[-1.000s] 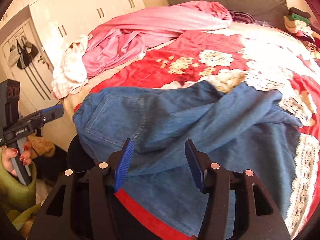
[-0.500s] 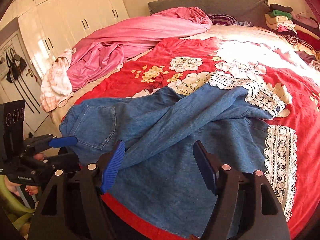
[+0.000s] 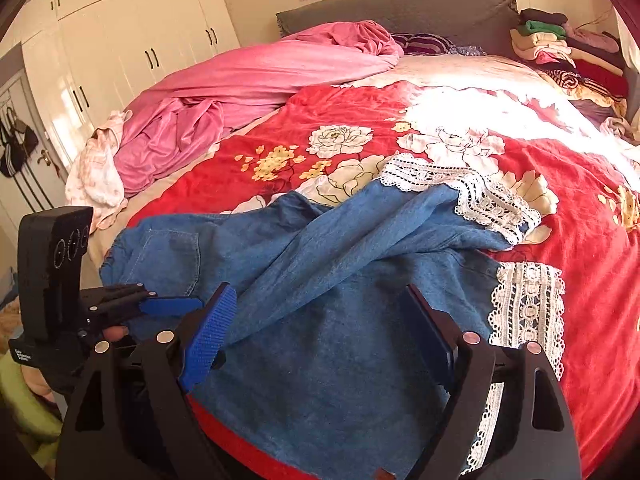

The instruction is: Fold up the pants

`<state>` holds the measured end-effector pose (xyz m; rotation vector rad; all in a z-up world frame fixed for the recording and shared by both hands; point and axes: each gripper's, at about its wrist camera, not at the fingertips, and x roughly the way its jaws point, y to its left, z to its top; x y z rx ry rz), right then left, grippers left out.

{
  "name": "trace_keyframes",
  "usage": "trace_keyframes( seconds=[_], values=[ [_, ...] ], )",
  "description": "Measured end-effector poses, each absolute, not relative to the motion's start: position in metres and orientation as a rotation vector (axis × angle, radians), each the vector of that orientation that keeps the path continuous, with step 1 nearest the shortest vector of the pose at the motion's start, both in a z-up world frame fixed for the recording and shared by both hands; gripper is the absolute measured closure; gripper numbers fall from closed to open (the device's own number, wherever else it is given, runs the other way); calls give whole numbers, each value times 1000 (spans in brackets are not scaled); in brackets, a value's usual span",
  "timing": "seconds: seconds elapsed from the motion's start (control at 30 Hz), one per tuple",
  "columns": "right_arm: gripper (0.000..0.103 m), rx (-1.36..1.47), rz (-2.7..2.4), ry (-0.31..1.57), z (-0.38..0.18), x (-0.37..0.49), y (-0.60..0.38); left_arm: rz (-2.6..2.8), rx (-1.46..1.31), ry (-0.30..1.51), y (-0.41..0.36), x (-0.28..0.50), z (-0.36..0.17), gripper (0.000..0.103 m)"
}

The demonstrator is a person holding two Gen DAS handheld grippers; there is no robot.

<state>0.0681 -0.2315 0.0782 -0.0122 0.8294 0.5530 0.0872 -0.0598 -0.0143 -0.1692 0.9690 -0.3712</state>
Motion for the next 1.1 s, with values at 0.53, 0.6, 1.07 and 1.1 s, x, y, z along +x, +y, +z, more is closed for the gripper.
trace_keyframes(
  seconds=[0.53,0.6,1.07,1.1],
  values=[
    [20,-109,449,916,74,178,-193,-469,-168,901,-83,80,-24,94],
    [20,-166,417,932,68,197,-182,-475,-174,901,-82,80,-24,94],
    [76,-435,310,1017,10,270,-152,-486,-210,904,-72,83,-30,94],
    [86,-428,321,1004,13,268,-156,-484,-219,904,-71,83,-30,94]
  ],
)
